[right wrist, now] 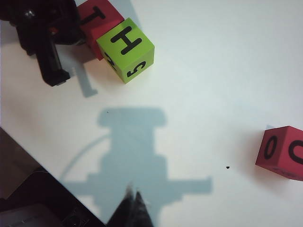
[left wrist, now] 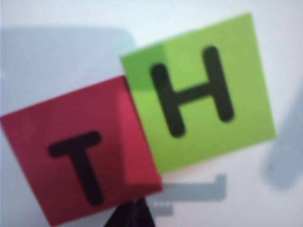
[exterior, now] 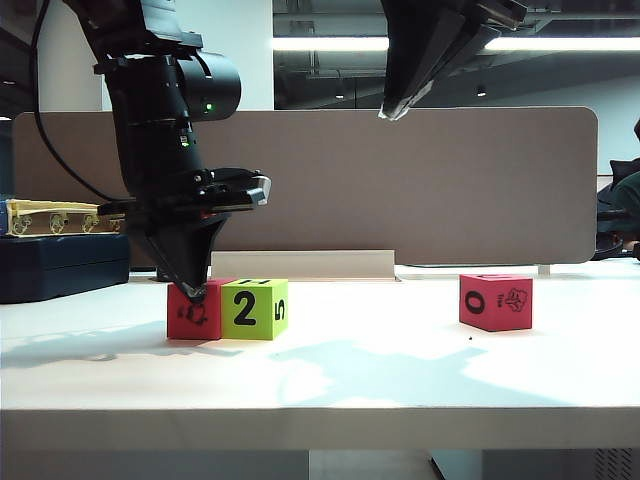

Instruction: Select the appropriate blocks from the scattered letter blocks on the table and arrange them in a row to spell out "THU".

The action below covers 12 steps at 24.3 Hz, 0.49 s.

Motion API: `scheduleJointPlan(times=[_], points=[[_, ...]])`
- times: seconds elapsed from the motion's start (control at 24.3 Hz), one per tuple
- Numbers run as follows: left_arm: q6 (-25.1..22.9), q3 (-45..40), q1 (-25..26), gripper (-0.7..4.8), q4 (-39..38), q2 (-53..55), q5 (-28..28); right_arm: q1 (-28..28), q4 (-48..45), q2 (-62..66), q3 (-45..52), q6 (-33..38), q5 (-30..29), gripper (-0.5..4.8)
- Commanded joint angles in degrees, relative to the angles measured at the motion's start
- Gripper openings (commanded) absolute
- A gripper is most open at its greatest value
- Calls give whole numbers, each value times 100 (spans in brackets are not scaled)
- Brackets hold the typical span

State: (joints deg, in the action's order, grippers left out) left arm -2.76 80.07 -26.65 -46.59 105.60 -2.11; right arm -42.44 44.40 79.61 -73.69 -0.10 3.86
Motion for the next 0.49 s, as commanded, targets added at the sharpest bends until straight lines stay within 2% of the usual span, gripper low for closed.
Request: scheduleJointPlan(times=[0.04, 0.33, 0.49], points=[[-31, 9, -44, -6, -560, -55, -66, -7, -94, -28, -17, 9, 9, -5], [-46, 24, -109, -6, -892, -343, -50, 63, -133, -22, -15, 7, 332, -5], [-46, 146, -109, -6, -695, -750, -48, 485, -282, 39, -15, 7, 376, -5]])
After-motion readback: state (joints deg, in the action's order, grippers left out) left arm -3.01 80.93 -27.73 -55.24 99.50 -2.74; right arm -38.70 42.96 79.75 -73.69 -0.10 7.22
